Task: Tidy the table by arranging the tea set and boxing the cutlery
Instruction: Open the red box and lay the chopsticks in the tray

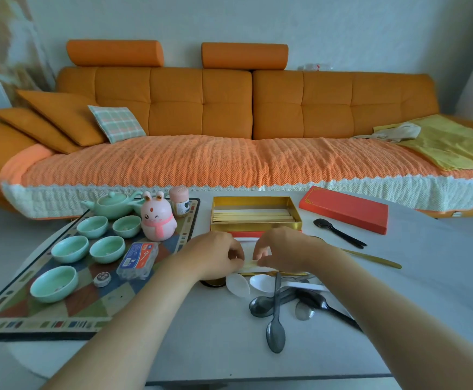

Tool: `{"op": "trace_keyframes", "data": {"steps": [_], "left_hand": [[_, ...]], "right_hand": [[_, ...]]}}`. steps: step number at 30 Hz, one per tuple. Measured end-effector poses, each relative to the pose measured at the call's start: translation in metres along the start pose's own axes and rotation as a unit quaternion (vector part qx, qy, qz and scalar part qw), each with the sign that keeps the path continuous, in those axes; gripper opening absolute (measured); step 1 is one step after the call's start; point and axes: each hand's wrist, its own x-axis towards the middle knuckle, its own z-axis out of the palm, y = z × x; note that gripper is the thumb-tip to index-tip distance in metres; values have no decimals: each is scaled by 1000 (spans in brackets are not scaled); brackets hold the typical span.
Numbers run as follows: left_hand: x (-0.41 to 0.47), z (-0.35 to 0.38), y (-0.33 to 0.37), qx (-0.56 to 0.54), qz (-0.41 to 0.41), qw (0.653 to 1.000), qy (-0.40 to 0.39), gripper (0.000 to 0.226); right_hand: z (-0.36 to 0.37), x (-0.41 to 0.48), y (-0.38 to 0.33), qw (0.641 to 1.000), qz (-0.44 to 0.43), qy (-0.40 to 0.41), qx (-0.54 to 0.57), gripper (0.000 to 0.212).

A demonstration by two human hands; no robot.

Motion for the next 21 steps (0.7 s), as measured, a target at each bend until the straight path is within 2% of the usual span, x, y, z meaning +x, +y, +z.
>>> {"op": "trace_keyframes", "data": {"steps": [5,10,15,19,21], "left_hand": [[-1,3,-3,-16,-7,1000,21,15],[-3,1,-9,-45,-24,998,45,18],[1,-12,-26,-64,-51,991,106,14],[4,-23,-40,-42,-68,978,191,14],[8,-23,-45,-23,-55,969,240,14]], "right_hand": [[9,1,-2,999,5,48,5,12],[6,2,-1,998,4,55,37,21],[0,3,4,996,19,68,57,25],[-5,10,5,983,19,148,109,28],[-9,14,7,974,9,204,102,31]]}}
